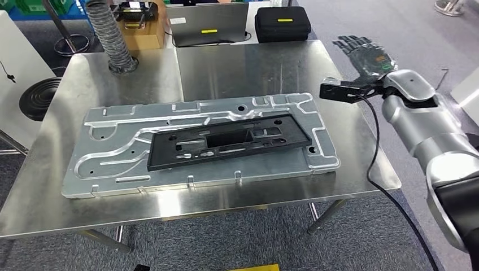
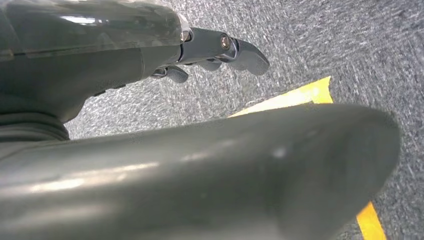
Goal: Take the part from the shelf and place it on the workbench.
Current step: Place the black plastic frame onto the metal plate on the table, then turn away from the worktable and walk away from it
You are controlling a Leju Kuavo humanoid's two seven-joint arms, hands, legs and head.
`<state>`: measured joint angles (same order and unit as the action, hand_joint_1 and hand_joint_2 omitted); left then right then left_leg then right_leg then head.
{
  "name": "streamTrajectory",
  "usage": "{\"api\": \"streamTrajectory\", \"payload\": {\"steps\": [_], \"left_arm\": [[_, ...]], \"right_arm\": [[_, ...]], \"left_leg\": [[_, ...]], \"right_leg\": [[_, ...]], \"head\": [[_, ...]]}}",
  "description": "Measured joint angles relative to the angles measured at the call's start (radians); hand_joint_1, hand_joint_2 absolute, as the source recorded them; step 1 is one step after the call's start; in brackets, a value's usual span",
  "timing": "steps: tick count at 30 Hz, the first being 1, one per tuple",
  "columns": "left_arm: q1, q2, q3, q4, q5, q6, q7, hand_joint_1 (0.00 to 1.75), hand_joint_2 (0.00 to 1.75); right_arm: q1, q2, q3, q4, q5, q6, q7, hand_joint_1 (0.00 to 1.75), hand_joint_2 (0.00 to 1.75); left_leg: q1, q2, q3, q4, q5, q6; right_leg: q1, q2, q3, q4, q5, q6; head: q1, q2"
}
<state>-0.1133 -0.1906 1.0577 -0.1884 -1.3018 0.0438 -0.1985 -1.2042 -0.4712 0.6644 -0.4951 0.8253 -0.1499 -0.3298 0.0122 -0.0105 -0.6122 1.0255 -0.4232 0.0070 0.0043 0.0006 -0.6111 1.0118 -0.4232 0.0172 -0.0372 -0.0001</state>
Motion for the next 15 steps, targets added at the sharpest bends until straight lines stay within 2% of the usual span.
{"api": "streamTrajectory", "payload": {"steps": [2, 3, 6, 7, 8, 9, 10, 12, 13, 15], "left_arm": [[0.001, 0.0, 0.001, 0.0, 0.003, -0.003, 0.001, 0.0, 0.0], [0.001, 0.0, 0.001, 0.0, 0.004, -0.004, 0.001, 0.0, 0.0], [0.004, 0.0, 0.002, 0.0, 0.009, -0.007, 0.002, 0.0, 0.0], [0.007, 0.0, 0.002, 0.0, 0.01, -0.007, 0.002, 0.0, 0.0], [0.009, 0.0, 0.003, 0.0, 0.011, -0.007, 0.002, 0.0, 0.0], [0.012, 0.0, 0.003, 0.0, 0.012, -0.008, 0.002, 0.0, 0.0], [0.013, 0.0, 0.003, 0.0, 0.012, -0.008, 0.002, 0.0, 0.0], [0.013, 0.001, 0.005, 0.0, 0.014, -0.007, -0.001, 0.0, 0.0], [0.014, 0.002, 0.005, 0.0, 0.016, -0.008, -0.004, 0.0, 0.0], [0.016, 0.002, 0.007, 0.0, 0.019, -0.008, -0.01, 0.0, 0.0]], "right_arm": [[0.013, -0.023, -0.011, 0.0, -0.004, -0.018, 0.016, 0.0, 0.0], [0.021, -0.036, -0.019, 0.0, -0.008, -0.031, 0.023, 0.0, 0.0], [0.069, -0.086, -0.052, 0.001, -0.031, -0.077, 0.038, 0.0, 0.0], [0.091, -0.106, -0.066, 0.001, -0.039, -0.089, 0.04, 0.0, 0.0], [0.113, -0.124, -0.081, 0.002, -0.046, -0.098, 0.043, 0.0, 0.0], [0.132, -0.141, -0.098, 0.003, -0.051, -0.104, 0.046, 0.0, 0.0], [0.15, -0.158, -0.118, 0.004, -0.055, -0.11, 0.052, 0.0, 0.0], [0.187, -0.192, -0.169, 0.006, -0.064, -0.127, 0.068, 0.0, 0.0], [0.209, -0.21, -0.2, 0.007, -0.069, -0.138, 0.074, 0.0, 0.0], [0.262, -0.243, -0.266, 0.008, -0.077, -0.16, 0.076, 0.0, 0.0]], "left_leg": [[-0.002, 0.001, -0.005, 0.013, -0.015, -0.009], [-0.002, 0.002, -0.016, 0.042, -0.039, -0.013], [-0.001, 0.004, -0.083, 0.227, -0.145, -0.017], [-0.001, 0.005, -0.096, 0.272, -0.162, -0.017], [-0.001, 0.005, -0.093, 0.282, -0.16, -0.017], [-0.001, 0.005, -0.07, 0.249, -0.141, -0.015], [-0.001, 0.004, -0.031, 0.183, -0.11, -0.011], [-0.004, 0.003, 0.042, 0.051, -0.068, -0.001], [-0.005, 0.002, 0.06, 0.014, -0.059, 0.003], [-0.008, 0.0, 0.063, -0.002, -0.052, 0.012]], "right_leg": [[-0.006, -0.003, 0.001, -0.007, 0.007, -0.012], [-0.009, -0.005, 0.002, -0.012, 0.011, -0.017], [-0.01, -0.012, -0.001, -0.014, 0.016, -0.024], [-0.009, -0.014, -0.003, -0.013, 0.017, -0.024], [-0.009, -0.016, -0.004, -0.011, 0.018, -0.023], [-0.009, -0.017, -0.006, -0.009, 0.019, -0.022], [-0.009, -0.017, -0.008, -0.007, 0.02, -0.02], [-0.006, -0.017, -0.014, -0.002, 0.023, -0.014], [-0.004, -0.017, -0.016, -0.001, 0.026, -0.008], [-0.005, -0.018, -0.02, -0.002, 0.035, 0.006]], "head": [[0.0, 0.0], [0.0, 0.0], [0.0, 0.0], [0.0, 0.0], [0.0, 0.0], [0.0, 0.0], [0.0, 0.0], [0.0, 0.0], [0.0, 0.0], [0.0, 0.0]]}}
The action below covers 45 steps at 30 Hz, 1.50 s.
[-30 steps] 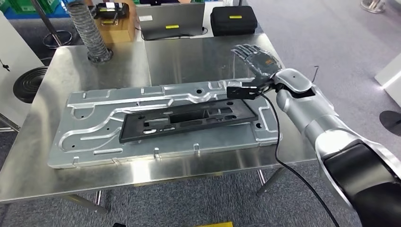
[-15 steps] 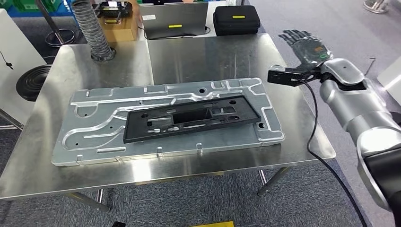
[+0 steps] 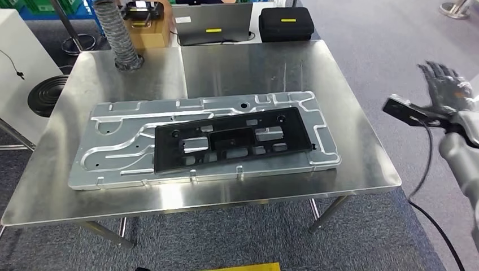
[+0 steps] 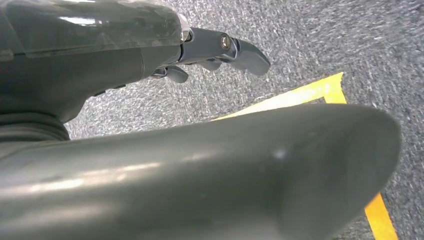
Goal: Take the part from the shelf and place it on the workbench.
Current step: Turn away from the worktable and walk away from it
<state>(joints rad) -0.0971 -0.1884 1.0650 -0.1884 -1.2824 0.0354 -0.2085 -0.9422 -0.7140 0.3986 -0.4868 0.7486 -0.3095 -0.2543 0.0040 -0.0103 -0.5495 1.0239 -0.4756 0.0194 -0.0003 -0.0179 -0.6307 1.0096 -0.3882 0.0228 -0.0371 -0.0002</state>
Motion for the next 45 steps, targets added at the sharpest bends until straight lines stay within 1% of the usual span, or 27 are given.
{"api": "streamTrajectory", "payload": {"steps": [2, 3, 6, 8, 9, 11, 13, 16, 18, 21, 22, 23, 25, 27, 29, 30, 32, 33, 34, 36, 37, 38, 40, 41, 42, 44, 45], "left_arm": [[0.002, 0.0, 0.002, 0.0, 0.002, -0.002, -0.004, 0.0, 0.0], [0.002, 0.0, 0.002, 0.0, 0.003, -0.002, -0.006, 0.0, 0.0], [0.0, -0.001, 0.004, 0.0, 0.005, -0.002, -0.012, 0.0, 0.0], [0.001, -0.001, 0.006, 0.0, 0.006, 0.0, -0.015, 0.0, 0.0], [0.0, -0.001, 0.007, 0.0, 0.006, 0.001, -0.015, 0.0, 0.0], [-0.001, -0.002, 0.008, 0.0, 0.005, 0.002, -0.015, 0.0, 0.0], [-0.003, -0.004, 0.008, 0.0, 0.004, 0.003, -0.015, 0.0, 0.0], [-0.004, -0.005, 0.008, 0.0, 0.002, 0.003, -0.013, 0.0, 0.0], [-0.002, -0.005, 0.009, 0.0, 0.002, 0.003, -0.009, 0.0, 0.0], [-0.003, -0.005, 0.009, 0.0, 0.003, 0.005, -0.007, 0.0, 0.0], [-0.003, -0.005, 0.009, 0.0, 0.003, 0.005, -0.007, 0.0, 0.0], [-0.003, -0.005, 0.009, 0.0, 0.003, 0.006, -0.006, 0.0, 0.0], [-0.005, -0.005, 0.009, 0.0, 0.004, 0.008, -0.005, 0.0, 0.0], [-0.009, -0.003, 0.009, 0.0, 0.004, 0.01, -0.004, 0.0, 0.0], [-0.013, 0.0, 0.009, -0.001, 0.005, 0.011, -0.003, 0.0, 0.0], [-0.014, 0.001, 0.009, -0.001, 0.006, 0.012, -0.002, 0.0, 0.0], [-0.014, 0.0, 0.009, -0.001, 0.007, 0.012, -0.001, 0.0, 0.0], [-0.014, 0.0, 0.01, -0.001, 0.007, 0.012, 0.0, 0.0, 0.0], [-0.014, 0.0, 0.01, -0.001, 0.008, 0.012, 0.0, 0.0, 0.0], [-0.013, 0.002, 0.011, -0.001, 0.005, 0.012, 0.001, 0.0, 0.0], [-0.012, 0.002, 0.011, -0.001, 0.003, 0.012, 0.002, 0.0, 0.0], [-0.012, 0.002, 0.012, -0.001, 0.0, 0.012, 0.003, 0.0, 0.0], [-0.012, 0.002, 0.011, -0.001, -0.007, 0.011, 0.007, 0.0, 0.0], [-0.012, 0.002, 0.011, -0.001, -0.01, 0.01, 0.009, 0.0, 0.0], [-0.014, 0.003, 0.011, -0.001, -0.012, 0.009, 0.012, 0.0, 0.0], [-0.018, 0.004, 0.009, -0.001, -0.015, 0.009, 0.017, 0.0, 0.0], [-0.02, 0.004, 0.008, -0.002, -0.016, 0.009, 0.018, 0.0, 0.0]], "right_arm": [[0.061, -0.028, -0.068, 0.001, -0.001, -0.012, -0.004, 0.0, 0.0], [0.091, -0.041, -0.103, 0.002, 0.0, -0.015, -0.006, 0.0, 0.0], [0.167, -0.069, -0.205, 0.008, 0.006, -0.018, -0.006, 0.0, 0.0], [0.212, -0.078, -0.269, 0.015, 0.008, -0.023, -0.007, 0.0, 0.0], [0.233, -0.081, -0.298, 0.019, 0.011, -0.027, -0.007, 0.0, 0.0], [0.271, -0.086, -0.355, 0.024, 0.018, -0.036, -0.009, 0.0, 0.0], [0.31, -0.089, -0.413, 0.027, 0.023, -0.041, -0.01, 0.0, 0.0], [0.371, -0.087, -0.499, 0.035, 0.031, -0.042, -0.01, 0.0, 0.0], [0.401, -0.082, -0.544, 0.043, 0.034, -0.042, -0.009, 0.0, 0.0], [0.449, -0.069, -0.608, 0.059, 0.027, -0.043, -0.008, 0.0, 0.0], [0.465, -0.062, -0.628, 0.066, 0.022, -0.042, -0.006, 0.0, 0.0], [0.481, -0.055, -0.647, 0.074, 0.016, -0.042, -0.004, 0.0, 0.0], [0.517, -0.038, -0.685, 0.09, 0.0, -0.043, 0.0, 0.0, 0.0], [0.555, -0.015, -0.727, 0.106, -0.021, -0.043, 0.0, 0.0, 0.0], [0.589, 0.011, -0.771, 0.119, -0.04, -0.043, -0.001, 0.0, 0.0], [0.606, 0.027, -0.793, 0.125, -0.05, -0.042, 0.0, 0.0, 0.0], [0.643, 0.06, -0.832, 0.139, -0.068, -0.035, 0.003, 0.0, 0.0], [0.662, 0.077, -0.85, 0.146, -0.078, -0.03, 0.008, 0.0, 0.0], [0.68, 0.095, -0.868, 0.154, -0.087, -0.026, 0.013, 0.0, 0.0], [0.71, 0.134, -0.904, 0.17, -0.103, -0.017, 0.027, 0.0, 0.0], [0.723, 0.158, -0.922, 0.178, -0.109, -0.011, 0.036, 0.0, 0.0], [0.737, 0.178, -0.937, 0.186, -0.116, -0.005, 0.047, 0.0, 0.0], [0.763, 0.222, -0.964, 0.202, -0.127, 0.007, 0.068, 0.0, 0.0], [0.775, 0.241, -0.977, 0.208, -0.132, 0.011, 0.076, 0.0, 0.0], [0.786, 0.267, -0.991, 0.214, -0.136, 0.017, 0.084, 0.0, 0.0], [0.808, 0.314, -1.014, 0.224, -0.142, 0.032, 0.103, 0.0, 0.0], [0.818, 0.338, -1.023, 0.23, -0.144, 0.041, 0.115, 0.0, 0.0]], "left_leg": [[0.001, 0.001, -0.005, -0.009, 0.017, 0.013], [0.003, 0.001, -0.011, -0.014, 0.026, 0.019], [0.002, 0.003, -0.041, -0.017, 0.052, 0.027], [0.002, 0.004, -0.064, -0.015, 0.066, 0.026], [0.002, 0.004, -0.076, -0.012, 0.073, 0.025], [0.002, 0.004, -0.098, -0.004, 0.085, 0.018], [0.001, 0.003, -0.11, 0.0, 0.098, 0.008], [-0.001, 0.0, -0.114, -0.006, 0.118, -0.012], [0.0, 0.0, -0.126, 0.015, 0.087, -0.023], [0.001, 0.003, -0.168, 0.174, -0.064, -0.032], [0.001, 0.004, -0.176, 0.235, -0.094, -0.033], [0.001, 0.004, -0.173, 0.275, -0.102, -0.032], [-0.003, 0.004, -0.116, 0.254, -0.06, -0.023], [-0.011, 0.003, 0.002, 0.109, -0.034, -0.002], [-0.019, 0.004, 0.087, -0.016, -0.051, 0.011], [-0.022, 0.005, 0.101, -0.044, -0.057, 0.014], [-0.021, 0.006, 0.093, -0.061, -0.031, 0.021], [-0.019, 0.008, 0.086, -0.069, -0.015, 0.028], [-0.016, 0.01, 0.076, -0.077, 0.003, 0.032], [-0.013, 0.013, 0.046, -0.081, 0.032, 0.035], [-0.012, 0.015, 0.029, -0.079, 0.045, 0.033], [-0.011, 0.016, 0.009, -0.075, 0.057, 0.03], [-0.005, 0.019, -0.034, -0.059, 0.076, 0.02], [-0.001, 0.02, -0.057, -0.046, 0.083, 0.013], [0.002, 0.021, -0.078, -0.031, 0.089, 0.005], [0.006, 0.024, -0.108, -0.005, 0.099, -0.012], [0.006, 0.025, -0.114, 0.001, 0.107, -0.021]], "right_leg": [[-0.006, 0.002, -0.005, 0.004, -0.009, 0.014], [-0.009, 0.005, -0.016, 0.027, -0.034, 0.02], [-0.014, 0.012, -0.075, 0.198, -0.16, 0.034], [-0.018, 0.013, -0.082, 0.271, -0.185, 0.04], [-0.021, 0.013, -0.058, 0.254, -0.169, 0.042], [-0.026, 0.013, 0.035, 0.13, -0.129, 0.043], [-0.022, 0.015, 0.107, 0.019, -0.118, 0.034], [-0.016, 0.017, 0.112, -0.008, -0.11, 0.008], [-0.019, 0.013, 0.097, -0.013, -0.09, -0.009], [-0.017, 0.01, 0.059, -0.015, -0.057, -0.025], [-0.015, 0.01, 0.045, -0.014, -0.046, -0.026], [-0.012, 0.01, 0.03, -0.013, -0.035, -0.027], [-0.005, 0.011, 0.001, -0.012, -0.013, -0.027], [0.001, 0.01, -0.022, -0.009, 0.007, -0.025], [0.0, 0.008, -0.028, -0.011, 0.026, -0.018], [-0.002, 0.006, -0.028, -0.015, 0.036, -0.012], [-0.006, 0.006, -0.027, -0.026, 0.049, -0.001], [-0.007, 0.008, -0.032, -0.019, 0.032, 0.004], [-0.009, 0.011, -0.041, 0.006, -0.006, 0.008], [-0.017, 0.014, -0.068, 0.114, -0.117, 0.018], [-0.022, 0.015, -0.077, 0.178, -0.154, 0.024], [-0.028, 0.015, -0.078, 0.228, -0.164, 0.031], [-0.038, 0.015, -0.042, 0.25, -0.123, 0.043], [-0.044, 0.014, -0.001, 0.214, -0.098, 0.05], [-0.047, 0.014, 0.054, 0.151, -0.096, 0.055], [-0.043, 0.014, 0.143, 0.026, -0.136, 0.047], [-0.037, 0.015, 0.162, -0.008, -0.155, 0.037]], "head": [[0.0, 0.0], [0.0, 0.0], [0.0, 0.0], [0.0, 0.0], [0.0, 0.0], [0.0, 0.0], [0.0, 0.0], [0.0, 0.0], [0.0, 0.0], [0.0, 0.0], [0.0, 0.0], [0.0, 0.0], [0.0, 0.0], [0.0, 0.0], [0.0, 0.0], [0.0, 0.0], [0.0, 0.0], [0.0, 0.0], [0.0, 0.0], [0.0, 0.0], [0.0, 0.0], [0.0, 0.0], [0.001, 0.0], [0.001, 0.0], [0.001, 0.0], [0.001, 0.0], [0.0, 0.0]]}}
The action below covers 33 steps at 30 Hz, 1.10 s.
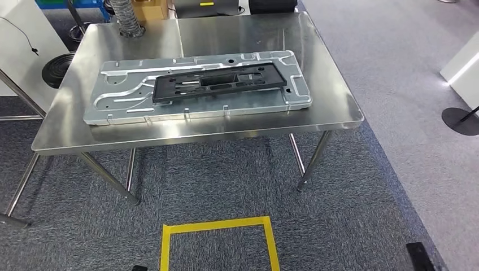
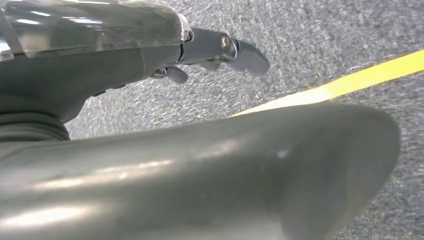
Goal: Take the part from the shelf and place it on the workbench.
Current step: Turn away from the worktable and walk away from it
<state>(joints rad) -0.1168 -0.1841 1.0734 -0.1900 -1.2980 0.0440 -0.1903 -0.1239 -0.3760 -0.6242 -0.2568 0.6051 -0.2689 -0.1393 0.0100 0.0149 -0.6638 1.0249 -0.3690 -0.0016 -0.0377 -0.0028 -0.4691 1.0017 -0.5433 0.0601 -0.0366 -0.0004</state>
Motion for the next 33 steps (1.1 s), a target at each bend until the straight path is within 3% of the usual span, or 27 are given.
{"api": "streamTrajectory", "payload": {"steps": [2, 3, 5, 7, 8, 9, 10, 12, 14, 15, 17, 18, 19, 20, 22, 23, 24, 25, 26, 27, 28, 30, 31, 33], "left_arm": [[0.0, 0.0, -0.001, 0.0, 0.001, 0.0, 0.0, 0.0, 0.0], [0.002, 0.0, -0.001, 0.0, 0.001, 0.001, 0.0, 0.0, 0.0], [0.004, 0.001, 0.0, 0.0, 0.002, 0.003, 0.0, 0.0, 0.0], [0.003, 0.001, -0.001, 0.0, 0.001, 0.004, 0.0, 0.0, 0.0], [0.001, 0.001, -0.001, 0.0, 0.0, 0.004, 0.0, 0.0, 0.0], [-0.001, 0.001, -0.001, 0.0, -0.001, 0.004, 0.0, 0.0, 0.0], [-0.002, 0.001, -0.001, 0.0, -0.002, 0.004, 0.001, 0.0, 0.0], [-0.007, 0.002, -0.001, 0.0, -0.003, 0.004, 0.003, 0.0, 0.0], [-0.015, 0.004, -0.001, 0.0, -0.003, 0.004, 0.003, 0.0, 0.0], [-0.018, 0.004, -0.002, 0.0, -0.002, 0.004, 0.003, 0.0, 0.0], [-0.018, 0.004, -0.002, 0.0, -0.002, 0.005, 0.002, 0.0, 0.0], [-0.017, 0.003, -0.003, 0.0, -0.002, 0.005, 0.002, 0.0, 0.0], [-0.015, 0.003, -0.003, 0.0, -0.002, 0.005, 0.003, 0.0, 0.0], [-0.014, 0.003, -0.003, 0.001, -0.003, 0.006, 0.004, 0.0, 0.0], [-0.012, 0.003, -0.004, 0.001, -0.004, 0.007, 0.004, 0.0, 0.0], [-0.011, 0.003, -0.005, 0.001, -0.006, 0.008, 0.004, 0.0, 0.0], [-0.01, 0.003, -0.006, 0.001, -0.007, 0.008, 0.004, 0.0, 0.0], [-0.01, 0.003, -0.007, 0.001, -0.009, 0.008, 0.004, 0.0, 0.0], [-0.01, 0.003, -0.007, 0.001, -0.01, 0.008, 0.004, 0.0, 0.0], [-0.01, 0.003, -0.007, 0.001, -0.011, 0.008, 0.004, 0.0, 0.0], [-0.01, 0.003, -0.008, 0.001, -0.012, 0.008, 0.004, 0.0, 0.0], [-0.01, 0.003, -0.008, 0.001, -0.012, 0.008, 0.004, 0.0, 0.0], [-0.01, 0.003, -0.008, 0.001, -0.012, 0.008, 0.004, 0.0, 0.0], [-0.008, 0.003, -0.008, 0.001, -0.012, 0.008, 0.004, 0.0, 0.0]], "right_arm": [[0.02, 0.048, -0.011, 0.013, 0.0, 0.021, 0.039, 0.0, 0.0], [0.027, 0.069, -0.015, 0.019, 0.002, 0.034, 0.066, 0.0, 0.0], [0.034, 0.115, -0.024, 0.028, 0.004, 0.063, 0.121, 0.0, 0.0], [0.038, 0.159, -0.029, 0.035, 0.004, 0.08, 0.159, 0.0, 0.0], [0.04, 0.178, -0.032, 0.038, 0.003, 0.084, 0.169, 0.0, 0.0], [0.042, 0.199, -0.036, 0.041, 0.001, 0.087, 0.175, 0.0, 0.0], [0.044, 0.217, -0.04, 0.044, -0.001, 0.09, 0.178, 0.0, 0.0], [0.045, 0.25, -0.046, 0.048, -0.002, 0.095, 0.179, 0.0, 0.0], [0.046, 0.28, -0.049, 0.051, -0.003, 0.104, 0.18, 0.0, 0.0], [0.045, 0.294, -0.052, 0.052, -0.005, 0.109, 0.181, 0.0, 0.0], [0.047, 0.318, -0.059, 0.055, -0.011, 0.121, 0.189, 0.0, 0.0], [0.048, 0.33, -0.062, 0.057, -0.014, 0.126, 0.193, 0.0, 0.0], [0.049, 0.341, -0.065, 0.059, -0.014, 0.131, 0.198, 0.0, 0.0], [0.051, 0.35, -0.067, 0.06, -0.014, 0.134, 0.201, 0.0, 0.0], [0.053, 0.365, -0.069, 0.062, -0.011, 0.137, 0.203, 0.0, 0.0], [0.053, 0.37, -0.07, 0.063, -0.01, 0.138, 0.203, 0.0, 0.0], [0.053, 0.375, -0.071, 0.063, -0.01, 0.138, 0.202, 0.0, 0.0], [0.053, 0.379, -0.072, 0.063, -0.009, 0.138, 0.2, 0.0, 0.0], [0.053, 0.381, -0.073, 0.063, -0.009, 0.138, 0.198, 0.0, 0.0], [0.053, 0.383, -0.073, 0.063, -0.007, 0.137, 0.195, 0.0, 0.0], [0.052, 0.383, -0.073, 0.063, -0.004, 0.136, 0.19, 0.0, 0.0], [0.048, 0.383, -0.074, 0.062, 0.002, 0.134, 0.177, 0.0, 0.0], [0.047, 0.383, -0.074, 0.061, 0.004, 0.133, 0.172, 0.0, 0.0], [0.048, 0.384, -0.075, 0.062, 0.005, 0.132, 0.168, 0.0, 0.0]], "left_leg": [[0.004, 0.001, -0.004, 0.001, 0.012, -0.017], [0.007, 0.0, -0.01, 0.01, -0.004, -0.023], [0.01, -0.003, -0.032, 0.08, -0.095, -0.031], [0.009, -0.006, -0.055, 0.204, -0.198, -0.033], [0.009, -0.006, -0.056, 0.257, -0.217, -0.032], [0.007, -0.007, -0.045, 0.287, -0.21, -0.029], [0.005, -0.008, -0.018, 0.285, -0.186, -0.024], [-0.004, -0.01, 0.085, 0.183, -0.145, -0.004], [-0.013, -0.012, 0.205, 0.022, -0.169, 0.016], [-0.017, -0.012, 0.239, -0.032, -0.185, 0.023], [-0.019, -0.01, 0.247, -0.066, -0.18, 0.033], [-0.018, -0.007, 0.238, -0.07, -0.165, 0.04], [-0.016, -0.004, 0.225, -0.073, -0.149, 0.048], [-0.014, -0.001, 0.209, -0.076, -0.132, 0.054], [-0.016, 0.0, 0.171, -0.074, -0.103, 0.059], [-0.017, 0.001, 0.152, -0.071, -0.091, 0.058], [-0.017, 0.002, 0.132, -0.066, -0.078, 0.056], [-0.017, 0.003, 0.112, -0.06, -0.067, 0.055], [-0.017, 0.004, 0.091, -0.052, -0.056, 0.052], [-0.017, 0.004, 0.072, -0.043, -0.047, 0.05], [-0.018, 0.004, 0.056, -0.034, -0.04, 0.046], [-0.02, 0.005, 0.036, -0.021, -0.023, 0.037], [-0.02, 0.006, 0.031, -0.02, -0.015, 0.031], [-0.019, 0.005, 0.024, -0.019, -0.004, 0.02]], "right_leg": [[0.005, -0.002, -0.01, -0.004, 0.005, -0.025], [0.006, -0.003, -0.02, -0.002, 0.016, -0.036], [0.007, -0.005, -0.047, -0.002, 0.041, -0.054], [0.013, -0.003, -0.079, -0.001, 0.067, -0.064], [0.017, -0.003, -0.096, -0.001, 0.081, -0.066], [0.022, -0.002, -0.113, 0.0, 0.094, -0.067], [0.025, -0.002, -0.131, 0.001, 0.108, -0.068], [0.032, 0.0, -0.16, 0.002, 0.133, -0.066], [0.038, 0.001, -0.175, 0.002, 0.156, -0.061], [0.038, 0.0, -0.178, 0.001, 0.168, -0.056], [0.037, 0.0, -0.181, -0.009, 0.192, -0.045], [0.036, 0.002, -0.186, -0.008, 0.189, -0.04], [0.034, 0.003, -0.196, 0.011, 0.161, -0.036], [0.032, 0.005, -0.21, 0.05, 0.113, -0.033], [0.027, 0.005, -0.242, 0.182, 0.0, -0.026], [0.026, 0.004, -0.249, 0.245, -0.027, -0.022], [0.025, 0.004, -0.245, 0.287, -0.027, -0.019], [0.025, 0.004, -0.227, 0.297, -0.006, -0.018], [0.024, 0.004, -0.191, 0.272, 0.024, -0.019], [0.024, 0.003, -0.137, 0.214, 0.044, -0.022], [0.027, 0.003, -0.074, 0.132, 0.043, -0.026], [0.033, 0.002, 0.018, -0.003, 0.012, -0.037], [0.036, 0.002, 0.034, -0.035, 0.001, -0.043], [0.035, 0.0, 0.022, -0.044, 0.015, -0.056]], "head": [[-0.001, 0.0], [-0.001, 0.0], [-0.002, 0.0], [-0.002, 0.0], [-0.002, 0.0], [-0.002, 0.0], [-0.002, 0.0], [-0.002, 0.0], [-0.002, 0.0], [-0.002, 0.0], [-0.002, 0.0], [-0.002, 0.0], [-0.002, 0.0], [-0.002, 0.0], [-0.002, 0.0], [-0.001, 0.0], [-0.002, 0.0], [-0.002, 0.0], [-0.002, 0.0], [-0.002, 0.0], [-0.002, 0.0], [-0.002, 0.0], [-0.002, 0.0], [-0.002, 0.0]]}}
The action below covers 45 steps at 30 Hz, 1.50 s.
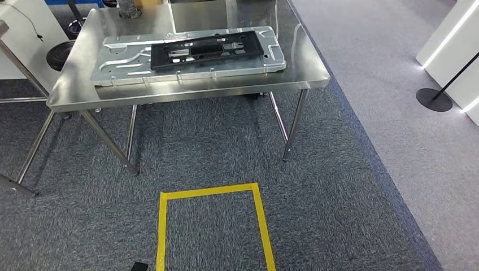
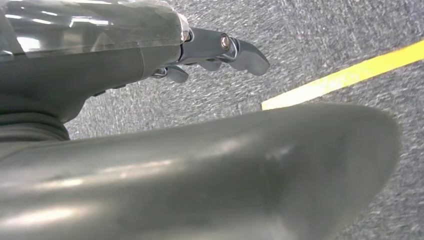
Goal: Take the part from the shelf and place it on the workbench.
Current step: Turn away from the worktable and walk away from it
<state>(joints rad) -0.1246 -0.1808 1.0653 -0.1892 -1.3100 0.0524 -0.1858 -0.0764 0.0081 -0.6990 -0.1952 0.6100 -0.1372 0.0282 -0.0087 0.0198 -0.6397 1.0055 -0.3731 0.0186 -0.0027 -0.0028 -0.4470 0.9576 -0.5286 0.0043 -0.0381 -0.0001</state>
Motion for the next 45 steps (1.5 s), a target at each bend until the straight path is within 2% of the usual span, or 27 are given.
{"api": "streamTrajectory", "payload": {"steps": [1, 2, 4, 5, 6, 8, 10, 12, 13, 15, 17, 20, 22, 23, 25, 26, 27, 29, 30, 32, 33, 35, 37, 38, 41, 43, 45], "left_arm": [[0.002, 0.0, 0.0, 0.0, 0.0, 0.0, 0.0, 0.0, 0.0], [0.004, 0.001, 0.0, 0.0, 0.0, 0.0, 0.0, 0.0, 0.0], [0.007, 0.001, 0.0, 0.0, 0.0, 0.001, 0.0, 0.0, 0.0], [0.007, 0.001, 0.0, 0.0, 0.0, 0.001, 0.0, 0.0, 0.0], [0.007, 0.001, 0.0, 0.0, 0.001, 0.001, 0.0, 0.0, 0.0], [0.008, 0.001, 0.0, 0.0, 0.002, 0.002, 0.0, 0.0, 0.0], [0.008, 0.001, 0.0, 0.0, 0.003, 0.004, 0.0, 0.0, 0.0], [0.008, 0.001, 0.0, 0.0, 0.005, 0.007, 0.001, 0.0, 0.0], [0.01, 0.001, 0.0, 0.0, 0.005, 0.009, 0.002, 0.0, 0.0], [0.015, 0.001, 0.0, 0.0, 0.005, 0.011, 0.005, 0.0, 0.0], [0.019, 0.001, 0.001, 0.0, 0.002, 0.014, 0.01, 0.0, 0.0], [0.021, 0.001, 0.001, 0.0, -0.003, 0.016, 0.016, 0.0, 0.0], [0.024, 0.001, 0.001, 0.0, -0.006, 0.017, 0.018, 0.0, 0.0], [0.025, 0.001, 0.001, 0.0, -0.007, 0.018, 0.02, 0.0, 0.0], [0.024, 0.001, 0.001, 0.0, -0.009, 0.018, 0.023, 0.0, 0.0], [0.024, 0.001, 0.001, 0.0, -0.009, 0.019, 0.026, 0.0, 0.44], [0.023, 0.0, 0.001, 0.0, -0.009, 0.02, 0.028, 0.0, 0.87], [0.022, 0.0, 0.001, 0.0, -0.01, 0.022, 0.033, 0.0, 1.75], [0.022, 0.001, 0.001, 0.0, -0.011, 0.023, 0.035, 0.0, 1.75], [0.021, 0.002, 0.001, 0.0, -0.012, 0.024, 0.036, 0.0, 1.75], [0.021, 0.002, 0.001, 0.0, -0.013, 0.024, 0.036, 0.0, 1.75], [0.021, 0.002, 0.001, 0.0, -0.014, 0.025, 0.036, 0.0, 1.75], [0.023, 0.003, 0.001, 0.0, -0.015, 0.025, 0.037, 0.0, 1.75], [0.024, 0.004, 0.001, 0.0, -0.015, 0.024, 0.039, 0.0, 1.75], [0.022, 0.006, 0.001, 0.0, -0.012, 0.013, 0.059, 0.0, 1.75], [0.022, 0.006, 0.001, 0.0, -0.008, 0.001, 0.073, 0.0, 1.75], [0.027, 0.008, -0.007, 0.0, 0.007, -0.005, 0.082, 0.0, 1.75]], "right_arm": [[0.0, 0.001, 0.0, 0.0, 0.0, -0.001, -0.001, 0.0, 0.0], [0.001, 0.001, 0.0, 0.001, 0.0, -0.002, -0.001, 0.0, 0.0], [0.001, 0.002, -0.001, 0.001, 0.001, -0.003, -0.001, 0.0, 0.87], [0.001, 0.002, -0.001, 0.001, 0.003, -0.003, -0.001, 0.0, 1.31], [0.001, 0.002, -0.001, 0.001, 0.005, -0.002, -0.001, 0.0, 1.75], [0.002, 0.003, -0.001, 0.001, 0.013, 0.006, -0.002, 0.0, 1.75], [0.003, 0.004, -0.001, 0.001, 0.018, 0.018, -0.001, 0.0, 1.75], [0.002, 0.005, -0.001, 0.001, 0.021, 0.04, -0.003, 0.0, 1.75], [0.002, 0.006, -0.001, 0.001, 0.024, 0.053, -0.005, 0.0, 1.75], [0.002, 0.006, -0.001, 0.001, 0.029, 0.076, -0.011, 0.0, 1.75], [0.003, 0.007, -0.001, 0.001, 0.032, 0.096, -0.016, 0.0, 1.75], [0.005, 0.011, 0.0, 0.003, 0.033, 0.125, -0.022, 0.0, 1.75], [0.007, 0.012, 0.0, 0.003, 0.031, 0.144, -0.026, 0.0, 1.75], [0.007, 0.012, 0.0, 0.003, 0.033, 0.152, -0.029, 0.0, 1.75], [0.007, 0.014, 0.0, 0.003, 0.038, 0.163, -0.036, 0.0, 1.75], [0.007, 0.014, 0.0, 0.003, 0.042, 0.166, -0.041, 0.0, 1.31], [0.006, 0.015, 0.0, 0.003, 0.046, 0.168, -0.046, 0.0, 1.31], [0.006, 0.016, 0.0, 0.003, 0.054, 0.17, -0.054, 0.0, 1.31], [0.006, 0.018, 0.0, 0.003, 0.058, 0.17, -0.056, 0.0, 1.75], [0.006, 0.022, 0.001, 0.004, 0.065, 0.17, -0.06, 0.0, 1.75], [0.006, 0.024, 0.001, 0.004, 0.068, 0.169, -0.063, 0.0, 1.75], [0.004, 0.026, 0.002, 0.004, 0.071, 0.167, -0.068, 0.0, 1.75], [0.005, 0.029, 0.003, 0.004, 0.072, 0.166, -0.073, 0.0, 1.75], [0.005, 0.031, 0.004, 0.004, 0.073, 0.165, -0.075, 0.0, 1.75], [0.005, 0.035, 0.007, 0.004, 0.086, 0.166, -0.081, 0.0, 1.75], [0.004, 0.035, 0.011, 0.004, 0.098, 0.17, -0.082, 0.0, 1.75], [0.005, 0.035, 0.023, 0.004, 0.099, 0.172, -0.082, 0.0, 1.75]], "left_leg": [[0.001, -0.004, -0.008, 0.013, -0.019, -0.005], [0.003, -0.008, -0.02, 0.045, -0.058, -0.011], [0.01, -0.013, -0.049, 0.161, -0.166, -0.023], [0.013, -0.013, -0.06, 0.227, -0.201, -0.028], [0.016, -0.013, -0.062, 0.275, -0.207, -0.031], [0.02, -0.013, -0.024, 0.276, -0.161, -0.034], [0.023, -0.013, 0.077, 0.145, -0.123, -0.034], [0.021, -0.016, 0.168, 0.004, -0.141, -0.026], [0.019, -0.018, 0.187, -0.031, -0.155, -0.021], [0.017, -0.017, 0.186, -0.043, -0.155, -0.005], [0.017, -0.013, 0.181, -0.045, -0.143, 0.013], [0.012, -0.009, 0.165, -0.044, -0.13, 0.028], [0.006, -0.008, 0.157, -0.042, -0.126, 0.031], [0.004, -0.009, 0.156, -0.04, -0.125, 0.031], [-0.001, -0.009, 0.157, -0.037, -0.125, 0.03], [-0.004, -0.009, 0.155, -0.035, -0.126, 0.029], [-0.005, -0.009, 0.152, -0.033, -0.126, 0.026], [-0.005, -0.007, 0.145, -0.03, -0.125, 0.017], [-0.005, -0.007, 0.143, -0.029, -0.127, 0.012], [-0.005, -0.01, 0.132, -0.002, -0.148, 0.0], [-0.003, -0.012, 0.113, 0.04, -0.175, -0.006], [0.006, -0.014, 0.05, 0.178, -0.241, -0.019], [0.015, -0.014, 0.007, 0.27, -0.264, -0.03], [0.019, -0.014, 0.012, 0.258, -0.245, -0.034], [0.028, -0.016, 0.102, 0.065, -0.151, -0.038], [0.027, -0.02, 0.127, 0.002, -0.136, -0.026], [0.023, -0.022, 0.121, 0.002, -0.133, -0.007]], "right_leg": [[-0.003, -0.002, -0.01, -0.001, 0.012, -0.007], [-0.006, -0.004, -0.023, -0.003, 0.025, -0.013], [-0.007, -0.005, -0.053, -0.002, 0.049, -0.019], [-0.007, -0.005, -0.069, 0.0, 0.059, -0.019], [-0.008, -0.005, -0.084, 0.001, 0.068, -0.017], [-0.009, -0.004, -0.114, 0.007, 0.086, -0.011], [-0.011, -0.004, -0.137, 0.015, 0.1, -0.002], [-0.009, -0.004, -0.148, 0.023, 0.11, 0.011], [-0.008, -0.004, -0.151, 0.025, 0.116, 0.017], [-0.01, -0.004, -0.153, 0.027, 0.122, 0.03], [-0.013, -0.002, -0.17, 0.066, 0.09, 0.04], [-0.015, -0.001, -0.248, 0.262, -0.022, 0.047], [-0.014, -0.001, -0.268, 0.332, -0.04, 0.046], [-0.012, -0.001, -0.247, 0.305, -0.021, 0.041], [-0.005, -0.001, -0.167, 0.166, 0.041, 0.023], [-0.001, -0.002, -0.131, 0.098, 0.062, 0.013], [0.004, -0.002, -0.111, 0.054, 0.071, 0.006], [0.008, -0.003, -0.104, 0.029, 0.069, -0.001], [0.005, -0.003, -0.103, 0.023, 0.072, -0.004], [-0.002, -0.004, -0.099, 0.009, 0.079, -0.01], [-0.005, -0.005, -0.097, 0.003, 0.083, -0.013], [-0.005, -0.006, -0.1, 0.005, 0.084, -0.015], [-0.006, -0.006, -0.105, 0.011, 0.084, -0.015], [-0.008, -0.005, -0.107, 0.015, 0.083, -0.013], [-0.011, -0.001, -0.115, 0.035, 0.078, 0.001], [-0.009, 0.001, -0.121, 0.044, 0.078, 0.015], [-0.01, 0.002, -0.124, 0.043, 0.082, 0.028]], "head": [[0.0, 0.0], [0.0, 0.0], [0.0, 0.0], [0.0, 0.0], [0.0, 0.0], [0.0, 0.0], [0.0, 0.0], [0.0, 0.0], [0.0, 0.0], [0.0, 0.0], [0.0, 0.0], [0.0, 0.0], [0.0, 0.0], [0.0, 0.0], [0.0, 0.0], [0.0, 0.0], [0.0, 0.0], [0.0, 0.0], [0.0, 0.0], [0.0, 0.0], [0.0, 0.0], [0.0, 0.0], [0.0, 0.0], [0.0, 0.0], [0.0, 0.0], [0.0, 0.0], [0.0, 0.0]]}}
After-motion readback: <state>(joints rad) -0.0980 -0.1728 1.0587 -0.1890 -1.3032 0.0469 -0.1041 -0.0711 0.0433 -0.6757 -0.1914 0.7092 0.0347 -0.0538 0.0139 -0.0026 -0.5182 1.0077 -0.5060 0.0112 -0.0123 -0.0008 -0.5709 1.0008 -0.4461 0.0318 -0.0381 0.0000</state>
